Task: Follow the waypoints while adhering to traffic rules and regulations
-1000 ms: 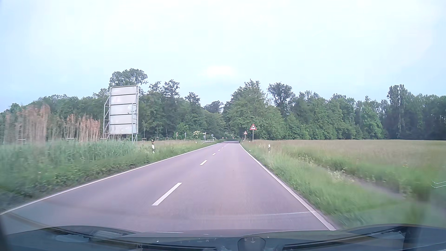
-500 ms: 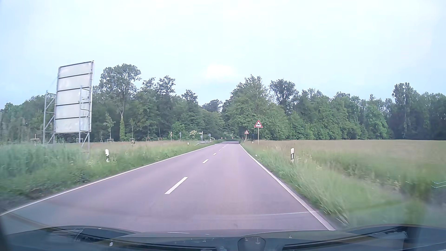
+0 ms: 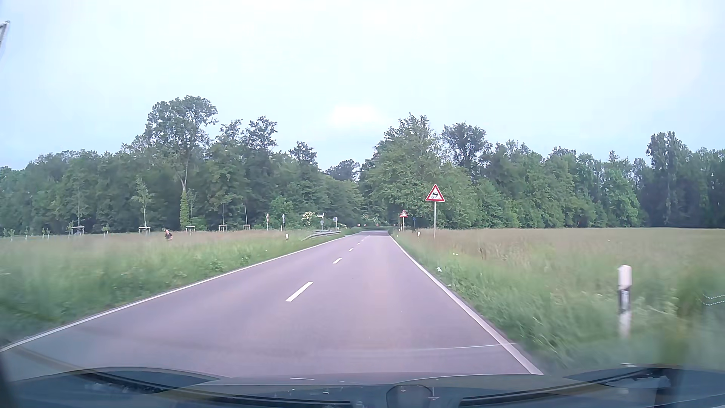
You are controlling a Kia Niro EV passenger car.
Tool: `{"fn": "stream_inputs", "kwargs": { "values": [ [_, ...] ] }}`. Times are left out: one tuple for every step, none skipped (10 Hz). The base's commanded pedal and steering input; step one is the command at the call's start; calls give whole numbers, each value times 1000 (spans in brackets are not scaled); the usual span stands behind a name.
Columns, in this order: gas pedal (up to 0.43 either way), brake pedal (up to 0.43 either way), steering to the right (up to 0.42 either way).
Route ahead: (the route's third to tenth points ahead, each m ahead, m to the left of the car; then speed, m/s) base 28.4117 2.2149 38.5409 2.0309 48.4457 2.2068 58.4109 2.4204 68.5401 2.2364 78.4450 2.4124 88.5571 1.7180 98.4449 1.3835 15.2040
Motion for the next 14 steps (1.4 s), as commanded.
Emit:
{"fn": "stream_inputs", "kwargs": {
  "values": [
    [67, 0, 2],
    [67, 0, 2],
    [79, 0, 2],
    [79, 0, 1],
    [79, 0, 1],
    [79, 0, 1],
    [79, 0, 1],
    [79, 0, 1],
    [79, 0, 1],
    [79, 0, 1],
    [79, 0, 1],
    [79, 0, 1],
    [79, 0, 1],
    [79, 0, 1]
  ]
}}
